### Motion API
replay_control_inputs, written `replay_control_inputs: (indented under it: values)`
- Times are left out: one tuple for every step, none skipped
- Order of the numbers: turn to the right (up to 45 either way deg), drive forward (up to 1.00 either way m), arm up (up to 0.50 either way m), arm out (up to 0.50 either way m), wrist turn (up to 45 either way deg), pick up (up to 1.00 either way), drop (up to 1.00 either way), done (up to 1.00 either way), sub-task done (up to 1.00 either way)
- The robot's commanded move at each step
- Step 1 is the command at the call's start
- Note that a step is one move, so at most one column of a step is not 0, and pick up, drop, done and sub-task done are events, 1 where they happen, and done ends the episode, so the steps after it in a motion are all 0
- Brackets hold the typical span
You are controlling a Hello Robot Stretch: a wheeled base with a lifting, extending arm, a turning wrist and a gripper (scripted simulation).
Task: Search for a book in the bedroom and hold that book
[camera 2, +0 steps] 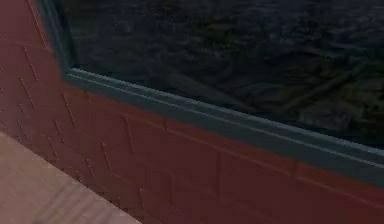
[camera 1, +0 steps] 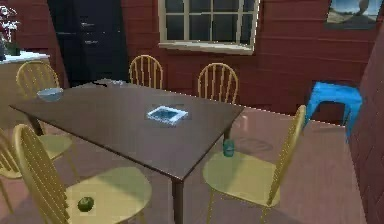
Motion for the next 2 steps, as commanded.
replay_control_inputs:
  values:
    - [-45.0,0.00,0.00,0.00,0.0,0.00,0.00,0.00,0.00]
    - [-39.0,0.00,0.00,0.00,0.0,0.00,0.00,0.00,0.00]
